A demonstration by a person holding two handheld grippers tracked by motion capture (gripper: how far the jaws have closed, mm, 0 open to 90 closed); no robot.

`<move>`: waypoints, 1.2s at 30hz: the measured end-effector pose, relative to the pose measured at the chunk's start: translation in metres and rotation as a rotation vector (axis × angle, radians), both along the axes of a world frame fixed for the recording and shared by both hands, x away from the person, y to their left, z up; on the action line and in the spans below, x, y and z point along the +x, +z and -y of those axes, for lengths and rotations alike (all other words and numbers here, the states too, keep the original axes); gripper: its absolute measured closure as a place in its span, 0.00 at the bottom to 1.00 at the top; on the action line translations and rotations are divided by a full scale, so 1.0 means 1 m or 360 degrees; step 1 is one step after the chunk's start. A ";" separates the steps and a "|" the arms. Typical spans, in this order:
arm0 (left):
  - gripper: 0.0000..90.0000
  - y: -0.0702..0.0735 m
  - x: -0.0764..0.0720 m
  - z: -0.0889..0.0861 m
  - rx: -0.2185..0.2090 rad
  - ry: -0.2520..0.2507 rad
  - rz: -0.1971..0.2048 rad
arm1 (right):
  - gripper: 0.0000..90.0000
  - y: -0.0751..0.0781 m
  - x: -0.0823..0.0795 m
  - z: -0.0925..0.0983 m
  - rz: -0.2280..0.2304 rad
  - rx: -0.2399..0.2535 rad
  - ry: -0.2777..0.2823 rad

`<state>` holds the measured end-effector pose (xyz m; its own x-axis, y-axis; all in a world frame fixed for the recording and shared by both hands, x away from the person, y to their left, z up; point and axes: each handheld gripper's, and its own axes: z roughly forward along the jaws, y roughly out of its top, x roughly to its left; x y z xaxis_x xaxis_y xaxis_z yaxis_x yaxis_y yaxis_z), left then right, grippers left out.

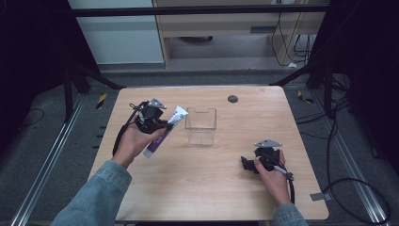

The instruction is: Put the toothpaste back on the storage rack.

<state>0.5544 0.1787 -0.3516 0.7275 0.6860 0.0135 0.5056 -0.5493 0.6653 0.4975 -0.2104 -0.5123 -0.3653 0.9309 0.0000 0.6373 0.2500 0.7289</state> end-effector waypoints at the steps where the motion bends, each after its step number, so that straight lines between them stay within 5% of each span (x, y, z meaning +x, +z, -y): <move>1: 0.88 0.005 -0.001 0.003 -0.0001 -0.0001 0.0016 | 0.03 0.000 0.000 0.000 0.0003 -0.0005 0.0003; 17: 0.88 0.028 0.007 0.010 -0.0060 0.0000 0.0086 | 0.03 0.000 0.000 0.001 -0.0001 -0.0002 0.0023; 25: 0.88 0.048 0.011 0.027 -0.0077 -0.0029 0.0148 | 0.03 0.000 0.000 0.001 -0.0001 -0.0005 0.0024; 36: 0.88 0.051 0.018 0.037 -0.0121 -0.0032 0.0186 | 0.03 0.000 -0.001 0.002 -0.0006 -0.0004 0.0035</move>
